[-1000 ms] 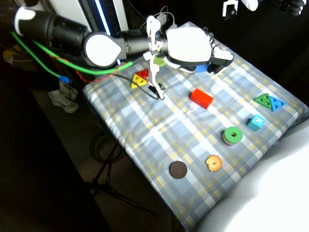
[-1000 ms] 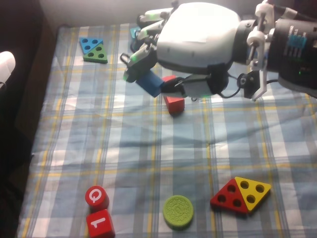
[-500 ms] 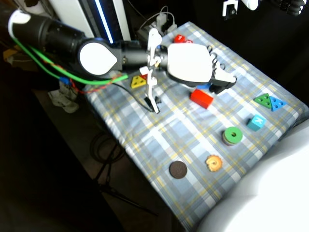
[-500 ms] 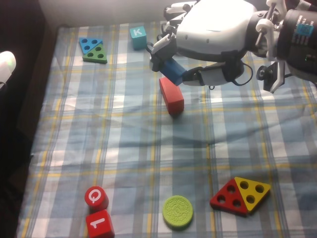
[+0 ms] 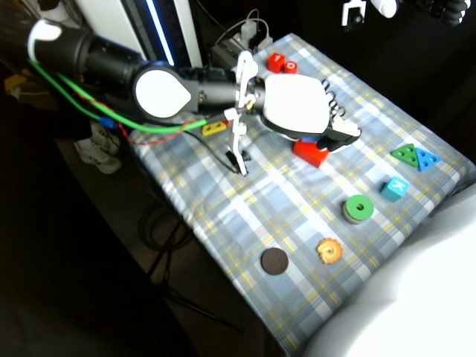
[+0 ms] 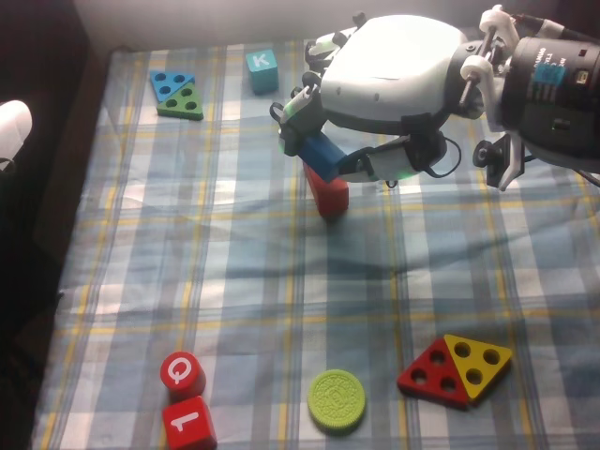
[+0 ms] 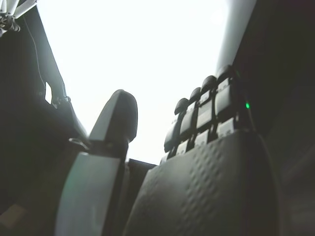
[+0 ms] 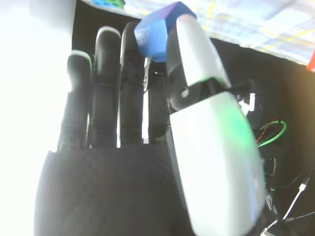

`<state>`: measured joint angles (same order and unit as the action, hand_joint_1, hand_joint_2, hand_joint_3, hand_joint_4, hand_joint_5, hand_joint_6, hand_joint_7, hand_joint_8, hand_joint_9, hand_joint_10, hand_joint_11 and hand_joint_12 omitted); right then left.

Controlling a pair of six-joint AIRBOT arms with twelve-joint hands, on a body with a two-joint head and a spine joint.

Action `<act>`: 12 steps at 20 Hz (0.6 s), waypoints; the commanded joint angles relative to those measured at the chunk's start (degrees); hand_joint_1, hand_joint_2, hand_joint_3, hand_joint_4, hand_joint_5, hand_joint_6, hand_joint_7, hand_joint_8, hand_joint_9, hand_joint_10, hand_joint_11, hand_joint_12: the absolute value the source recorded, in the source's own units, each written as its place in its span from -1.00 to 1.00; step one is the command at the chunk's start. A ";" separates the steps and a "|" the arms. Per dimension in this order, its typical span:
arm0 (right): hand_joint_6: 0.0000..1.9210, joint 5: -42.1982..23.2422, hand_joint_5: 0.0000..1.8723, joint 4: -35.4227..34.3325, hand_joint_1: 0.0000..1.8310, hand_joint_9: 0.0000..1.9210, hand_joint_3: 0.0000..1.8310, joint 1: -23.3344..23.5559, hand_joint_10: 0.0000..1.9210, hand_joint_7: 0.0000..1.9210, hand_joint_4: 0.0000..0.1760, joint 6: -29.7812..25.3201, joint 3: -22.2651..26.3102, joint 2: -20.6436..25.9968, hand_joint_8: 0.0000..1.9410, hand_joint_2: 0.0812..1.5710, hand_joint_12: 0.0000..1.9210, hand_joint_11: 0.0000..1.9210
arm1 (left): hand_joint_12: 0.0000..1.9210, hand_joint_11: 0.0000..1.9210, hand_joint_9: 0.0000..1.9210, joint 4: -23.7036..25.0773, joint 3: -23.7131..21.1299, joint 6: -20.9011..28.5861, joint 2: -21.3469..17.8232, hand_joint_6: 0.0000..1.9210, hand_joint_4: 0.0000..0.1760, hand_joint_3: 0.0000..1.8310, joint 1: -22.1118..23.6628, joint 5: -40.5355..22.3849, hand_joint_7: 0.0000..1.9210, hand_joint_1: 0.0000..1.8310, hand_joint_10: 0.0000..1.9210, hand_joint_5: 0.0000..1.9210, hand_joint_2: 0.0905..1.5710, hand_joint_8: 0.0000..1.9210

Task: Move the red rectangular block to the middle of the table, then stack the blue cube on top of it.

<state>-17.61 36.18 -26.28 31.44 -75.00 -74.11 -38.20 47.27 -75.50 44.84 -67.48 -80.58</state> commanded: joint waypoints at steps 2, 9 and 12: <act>-0.02 -4.93 -0.04 -1.00 0.34 -0.40 -1.00 0.20 0.63 -0.06 -1.00 0.07 -0.26 -0.23 0.40 0.46 1.00 -0.79 | -1.00 -1.00 -1.00 1.24 0.26 0.47 -0.02 -1.00 -0.87 -1.00 0.19 -7.22 -1.00 0.10 -1.00 -0.96 0.80 -1.00; 0.03 -3.94 -0.06 -0.98 0.33 -0.40 -1.00 -0.46 0.54 -0.04 -1.00 0.09 -0.50 -0.33 0.32 0.45 1.00 -0.87 | -1.00 -1.00 -1.00 1.23 0.24 0.64 0.03 -1.00 -0.72 -1.00 0.08 -7.42 -1.00 0.04 -1.00 -0.98 0.80 -1.00; 0.04 -3.52 -0.06 -1.00 0.33 -0.37 -1.00 -0.63 0.51 -0.04 -1.00 0.09 -0.89 -0.83 0.31 0.45 1.00 -0.85 | -1.00 -1.00 -1.00 1.23 0.25 0.68 0.05 -1.00 -0.80 -1.00 0.07 -7.49 -1.00 0.07 -1.00 -0.97 0.80 -1.00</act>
<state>-16.62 36.01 -27.09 31.46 -75.79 -74.83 -38.20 47.27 -75.29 44.84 -67.48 -80.62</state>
